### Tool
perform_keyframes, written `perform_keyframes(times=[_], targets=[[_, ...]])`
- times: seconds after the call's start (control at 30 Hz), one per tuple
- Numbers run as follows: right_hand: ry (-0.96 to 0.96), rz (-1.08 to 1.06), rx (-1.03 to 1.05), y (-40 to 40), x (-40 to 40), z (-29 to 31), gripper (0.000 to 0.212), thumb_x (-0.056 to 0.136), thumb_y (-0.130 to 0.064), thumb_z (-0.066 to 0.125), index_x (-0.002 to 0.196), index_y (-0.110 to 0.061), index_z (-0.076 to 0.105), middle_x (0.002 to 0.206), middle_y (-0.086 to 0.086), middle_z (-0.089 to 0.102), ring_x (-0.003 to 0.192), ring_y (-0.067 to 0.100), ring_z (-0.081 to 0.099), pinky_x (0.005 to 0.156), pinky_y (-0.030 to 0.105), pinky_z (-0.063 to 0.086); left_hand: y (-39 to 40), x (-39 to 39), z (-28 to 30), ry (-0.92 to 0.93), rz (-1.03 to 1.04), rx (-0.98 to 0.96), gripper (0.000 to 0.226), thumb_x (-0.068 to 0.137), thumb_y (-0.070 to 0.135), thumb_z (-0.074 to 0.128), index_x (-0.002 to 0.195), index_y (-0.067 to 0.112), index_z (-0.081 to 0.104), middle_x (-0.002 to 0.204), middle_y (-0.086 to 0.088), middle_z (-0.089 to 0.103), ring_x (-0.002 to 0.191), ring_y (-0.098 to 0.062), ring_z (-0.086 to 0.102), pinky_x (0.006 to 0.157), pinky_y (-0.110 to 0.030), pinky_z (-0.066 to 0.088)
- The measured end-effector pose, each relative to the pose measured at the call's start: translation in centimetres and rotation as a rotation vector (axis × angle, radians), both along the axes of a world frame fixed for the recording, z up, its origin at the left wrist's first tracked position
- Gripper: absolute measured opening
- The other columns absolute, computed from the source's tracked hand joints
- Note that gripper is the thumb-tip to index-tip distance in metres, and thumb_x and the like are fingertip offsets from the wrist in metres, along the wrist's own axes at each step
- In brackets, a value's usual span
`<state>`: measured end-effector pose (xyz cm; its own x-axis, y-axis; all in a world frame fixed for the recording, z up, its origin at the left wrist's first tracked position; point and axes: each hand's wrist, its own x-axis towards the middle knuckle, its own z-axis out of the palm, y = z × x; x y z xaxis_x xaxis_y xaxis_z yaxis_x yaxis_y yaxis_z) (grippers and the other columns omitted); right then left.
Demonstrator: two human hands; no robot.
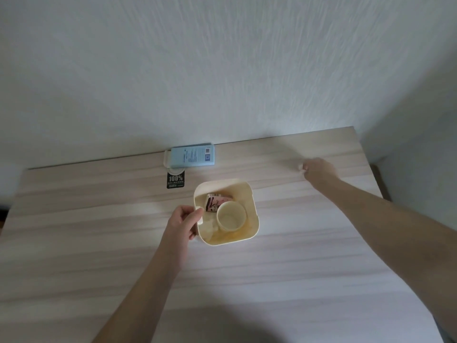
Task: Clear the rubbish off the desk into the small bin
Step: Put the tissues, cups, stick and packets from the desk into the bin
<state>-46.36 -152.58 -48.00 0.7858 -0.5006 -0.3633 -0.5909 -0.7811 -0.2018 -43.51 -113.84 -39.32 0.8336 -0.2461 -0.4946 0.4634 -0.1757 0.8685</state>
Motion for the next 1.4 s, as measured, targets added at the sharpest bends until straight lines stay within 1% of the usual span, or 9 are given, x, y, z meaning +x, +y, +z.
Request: perform_keyframes(times=[0.13,0.47,0.6,0.77,0.87,0.97,1.07,1.23,1.4], targets=[[-0.317,-0.139,0.338,3.9,-1.5,2.9,0.019,0.090,-0.019,0.062,0.108,-0.019,0.065,0.086,-0.003,0.066,0.081,0.020,0.062,0.068,0.026,0.045,0.2,-0.3,0.1,0.011,-0.004,-0.038,0.029,0.074,0.031,0.067,0.088,0.011,0.053,0.052,0.009,0.044,0.047,-0.007,0.034,0.049,-0.024,0.029],[-0.562,-0.001,0.731,15.6,-5.5,14.0,0.018,0.087,-0.009,0.067,0.081,-0.026,0.069,0.084,-0.020,0.069,0.059,-0.009,0.063,0.053,0.002,0.042,0.8,-1.2,0.9,0.022,-0.027,-0.033,0.027,0.074,0.030,0.067,0.087,0.011,0.053,0.050,0.011,0.043,0.046,-0.007,0.037,0.051,-0.026,0.027],[-0.465,0.121,0.666,19.9,-6.7,15.7,0.016,0.084,-0.006,0.067,0.085,-0.022,0.067,0.058,-0.024,0.064,0.058,-0.010,0.061,0.054,0.003,0.040,1.9,-1.6,0.7,0.022,-0.055,-0.044,0.017,0.083,0.023,0.066,0.087,0.012,0.053,0.050,0.013,0.044,0.045,-0.005,0.038,0.049,-0.022,0.030],[-0.301,0.275,0.455,26.2,-6.9,15.5,0.013,0.086,-0.013,0.064,0.096,-0.018,0.068,0.087,-0.012,0.061,0.085,0.016,0.065,0.063,0.021,0.044,4.1,-1.5,0.3,0.044,-0.047,-0.092,0.011,0.091,0.016,0.063,0.089,0.011,0.054,0.059,0.003,0.044,0.048,-0.008,0.039,0.049,-0.022,0.030],[-0.217,0.433,0.389,29.6,-6.4,15.4,0.023,0.091,-0.005,0.056,0.108,-0.015,0.069,0.118,0.001,0.062,0.110,0.020,0.058,0.076,0.014,0.034,6.5,-1.1,0.5,0.044,-0.038,-0.126,0.011,0.091,0.016,0.063,0.089,0.011,0.053,0.058,0.003,0.046,0.049,-0.009,0.040,0.051,-0.024,0.030],[-0.160,0.571,0.251,33.1,-4.5,15.8,0.028,0.091,-0.004,0.052,0.108,-0.020,0.067,0.099,-0.002,0.059,0.088,0.016,0.053,0.071,0.011,0.039,9.4,-0.1,0.9,0.061,-0.005,-0.153,0.013,0.090,0.016,0.065,0.090,0.011,0.053,0.058,0.002,0.046,0.050,-0.010,0.040,0.051,-0.024,0.031],[-0.135,0.423,0.233,36.0,-2.7,16.8,0.011,0.082,-0.014,0.064,0.092,-0.020,0.065,0.077,-0.004,0.055,0.064,0.010,0.051,0.043,0.009,0.039,12.6,1.6,0.9,0.062,0.026,-0.184,0.013,0.090,0.017,0.065,0.087,0.013,0.053,0.057,0.005,0.048,0.050,-0.010,0.041,0.049,-0.022,0.034],[-0.233,0.382,0.276,38.0,-0.2,18.4,0.040,0.092,-0.007,0.046,0.114,-0.034,0.066,0.094,-0.010,0.064,0.089,0.018,0.064,0.080,0.031,0.051,16.9,4.2,0.4,0.036,0.035,-0.200,0.015,0.089,0.018,0.067,0.089,0.011,0.053,0.056,0.005,0.046,0.049,-0.008,0.038,0.046,-0.019,0.034],[-0.425,0.191,0.343,37.6,2.9,18.9,0.034,0.087,-0.003,0.050,0.101,-0.026,0.070,0.092,-0.014,0.070,0.086,0.011,0.066,0.082,0.028,0.051,19.0,6.5,0.1,0.038,0.026,-0.201,0.030,0.075,0.033,0.071,0.088,0.012,0.054,0.057,0.006,0.045,0.050,-0.009,0.040,0.049,-0.021,0.033]])
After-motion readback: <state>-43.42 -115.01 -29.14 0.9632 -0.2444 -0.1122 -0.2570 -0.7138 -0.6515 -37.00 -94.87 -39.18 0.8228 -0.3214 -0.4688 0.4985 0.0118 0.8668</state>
